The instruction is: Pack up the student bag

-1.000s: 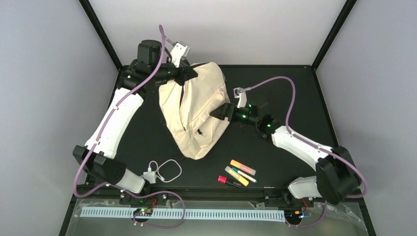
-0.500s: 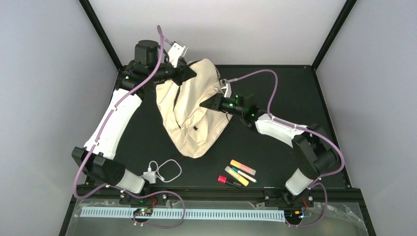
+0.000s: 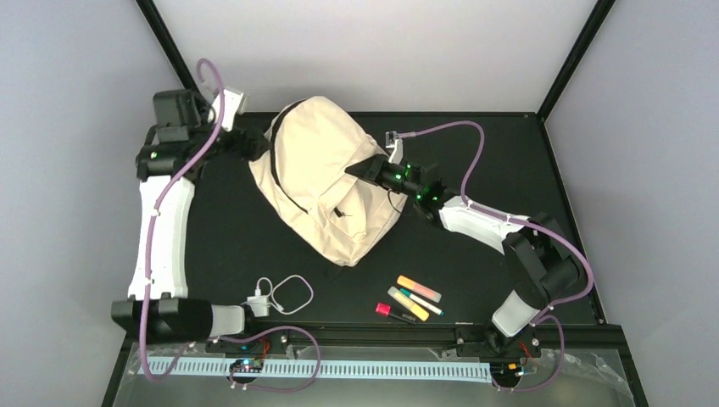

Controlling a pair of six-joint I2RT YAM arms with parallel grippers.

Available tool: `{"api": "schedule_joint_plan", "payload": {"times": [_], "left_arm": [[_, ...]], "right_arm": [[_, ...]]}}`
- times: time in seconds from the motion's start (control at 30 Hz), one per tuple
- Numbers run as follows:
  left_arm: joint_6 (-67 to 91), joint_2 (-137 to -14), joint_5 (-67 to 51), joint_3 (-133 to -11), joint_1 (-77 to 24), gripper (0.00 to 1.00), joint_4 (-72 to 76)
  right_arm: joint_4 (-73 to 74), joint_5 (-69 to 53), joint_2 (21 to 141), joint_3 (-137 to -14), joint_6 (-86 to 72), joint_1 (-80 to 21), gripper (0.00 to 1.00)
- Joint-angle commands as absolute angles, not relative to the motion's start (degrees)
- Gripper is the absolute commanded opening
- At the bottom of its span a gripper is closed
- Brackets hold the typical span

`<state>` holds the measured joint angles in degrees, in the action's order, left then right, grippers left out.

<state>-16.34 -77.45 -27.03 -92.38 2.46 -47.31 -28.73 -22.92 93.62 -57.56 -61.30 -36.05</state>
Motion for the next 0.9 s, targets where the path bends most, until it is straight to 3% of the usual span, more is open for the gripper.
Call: {"api": "schedule_joint_plan", "payload": {"times": [0.0, 0.1, 0.23, 0.47, 0.7, 0.73, 0.87], "left_arm": [[-20.9, -70.2, -29.4, -83.5, 6.6, 0.99, -55.2], [-21.2, -65.9, -30.7, -79.1, 8.7, 0.99, -56.3], [-19.7, -62.8, -42.4, -70.6, 10.1, 0.99, -54.4], [2.6, -67.2, -58.6, -54.8, 9.3, 0.99, -21.7], [2.5, -72.9, -55.3, -54.0, 2.0, 0.97, -12.8], [1.4, -74.9, -55.4, -54.8, 2.0, 0.91, -13.3], [1.3, -75.4, -58.8, -55.8, 1.7, 0.44, -13.2]], "right_arm": [[-37.6, -17.0, 93.6, -62.5, -62.8, -36.5, 0.01], [-36.4, -14.8, 94.0, -64.3, -61.9, -37.0, 0.01], [-36.5, -13.5, 94.8, -66.8, -61.5, -37.4, 0.01], [-34.5, -13.7, 95.8, -69.7, -59.6, -38.8, 0.01], [-34.1, -14.8, 95.3, -70.5, -58.8, -39.0, 0.01], [-34.0, -14.8, 95.0, -70.4, -58.7, -39.1, 0.01], [-32.6, -15.0, 93.9, -70.1, -57.8, -39.2, 0.01]]}}
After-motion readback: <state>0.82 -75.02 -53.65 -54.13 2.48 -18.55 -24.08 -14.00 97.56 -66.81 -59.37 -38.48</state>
